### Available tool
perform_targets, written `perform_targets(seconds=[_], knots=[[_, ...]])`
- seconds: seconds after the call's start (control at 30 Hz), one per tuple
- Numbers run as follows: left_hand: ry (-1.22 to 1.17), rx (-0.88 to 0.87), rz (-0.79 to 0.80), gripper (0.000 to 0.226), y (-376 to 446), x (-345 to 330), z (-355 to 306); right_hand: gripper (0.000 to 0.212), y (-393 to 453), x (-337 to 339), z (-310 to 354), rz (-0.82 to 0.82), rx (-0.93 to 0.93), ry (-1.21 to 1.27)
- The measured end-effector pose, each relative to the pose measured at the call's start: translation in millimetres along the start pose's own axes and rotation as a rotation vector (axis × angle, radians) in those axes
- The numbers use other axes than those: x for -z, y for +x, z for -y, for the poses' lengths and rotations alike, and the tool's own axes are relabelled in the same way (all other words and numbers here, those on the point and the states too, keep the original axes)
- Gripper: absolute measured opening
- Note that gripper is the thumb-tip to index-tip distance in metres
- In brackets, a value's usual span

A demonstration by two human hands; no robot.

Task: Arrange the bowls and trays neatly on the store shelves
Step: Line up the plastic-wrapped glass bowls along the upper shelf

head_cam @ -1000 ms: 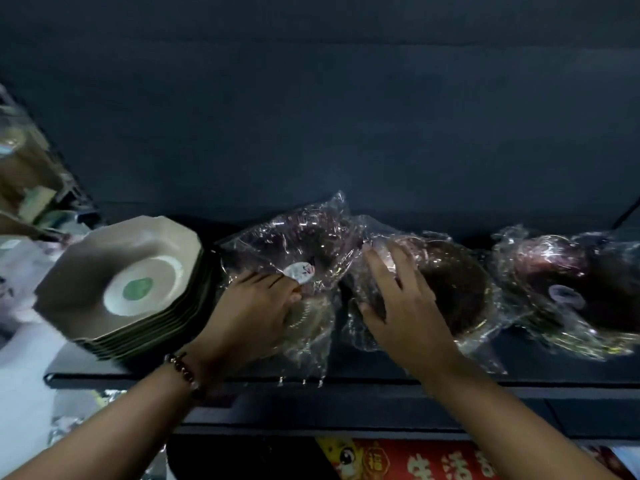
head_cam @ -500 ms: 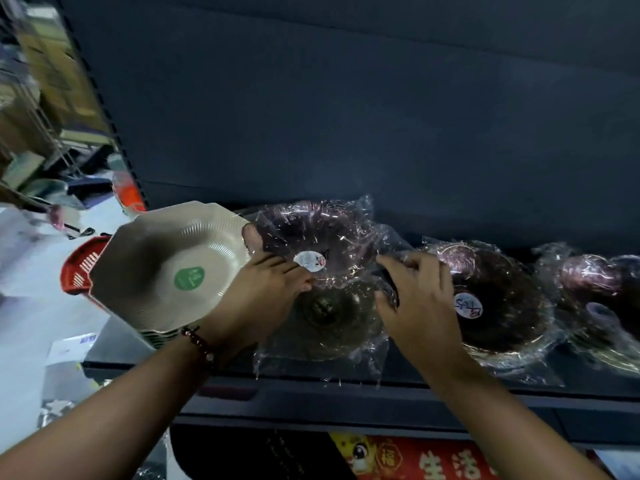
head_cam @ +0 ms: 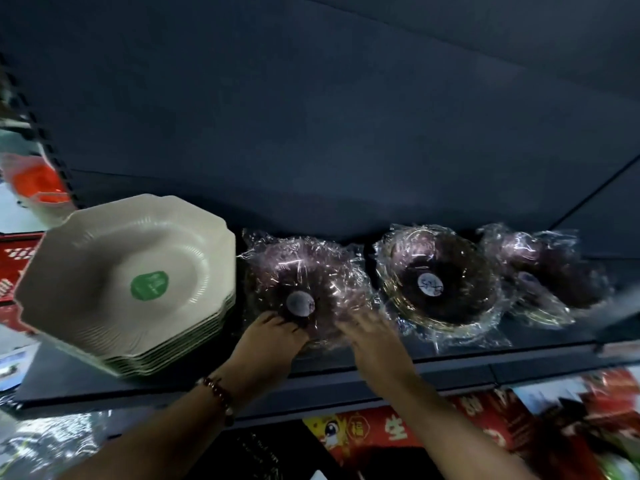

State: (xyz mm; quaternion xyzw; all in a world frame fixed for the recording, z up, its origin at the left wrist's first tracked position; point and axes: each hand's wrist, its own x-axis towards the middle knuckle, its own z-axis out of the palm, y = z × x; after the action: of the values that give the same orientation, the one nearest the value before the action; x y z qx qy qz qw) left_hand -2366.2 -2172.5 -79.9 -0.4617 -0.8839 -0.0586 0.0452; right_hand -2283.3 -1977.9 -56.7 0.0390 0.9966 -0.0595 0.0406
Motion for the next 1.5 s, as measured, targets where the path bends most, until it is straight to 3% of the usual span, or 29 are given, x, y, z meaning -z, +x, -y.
perform_targets(seconds=[0.1,0.27,0.43,0.67,0.9,1.0,1.13,1.3,1.5], knots=[[-0.044,0.028,-0.045,0.008,-6.9,-17.5,-6.3,0.051,-1.1,-10.1,6.8,0.008,-0.034,0.025],[-0.032,0.125,-0.009,0.054,-12.4,-19.6,-21.0,0.061,-7.1,-9.6,4.7,0.058,-0.009,0.035],[-0.054,0.255,0.003,0.074,7.4,-12.6,-45.9,0.073,-22.2,7.7,-24.3,0.006,0.067,0.157],[-0.003,0.131,-0.071,0.071,96.4,2.3,-133.3,0.064,-45.8,37.2,-151.7,-0.079,-0.028,0.08],[0.025,0.056,0.056,0.058,193.6,-25.3,-211.4,0.057,-51.2,44.6,-262.3,-0.09,-0.033,-0.033],[-0.015,0.075,0.095,0.035,206.3,-35.8,-217.6,0.051,-49.3,36.7,-280.8,-0.112,0.029,-0.001],[-0.048,0.063,-0.021,0.011,209.3,-35.9,-221.5,0.043,-46.4,23.5,-283.8,-0.202,0.033,0.032],[-0.042,0.071,-0.039,0.009,210.6,-29.9,-222.3,0.034,-39.1,22.3,-291.5,-0.262,0.052,0.118],[-0.091,0.071,-0.318,0.003,204.6,-2.7,-225.2,0.028,-38.5,49.8,-289.5,-0.319,0.112,0.308]])
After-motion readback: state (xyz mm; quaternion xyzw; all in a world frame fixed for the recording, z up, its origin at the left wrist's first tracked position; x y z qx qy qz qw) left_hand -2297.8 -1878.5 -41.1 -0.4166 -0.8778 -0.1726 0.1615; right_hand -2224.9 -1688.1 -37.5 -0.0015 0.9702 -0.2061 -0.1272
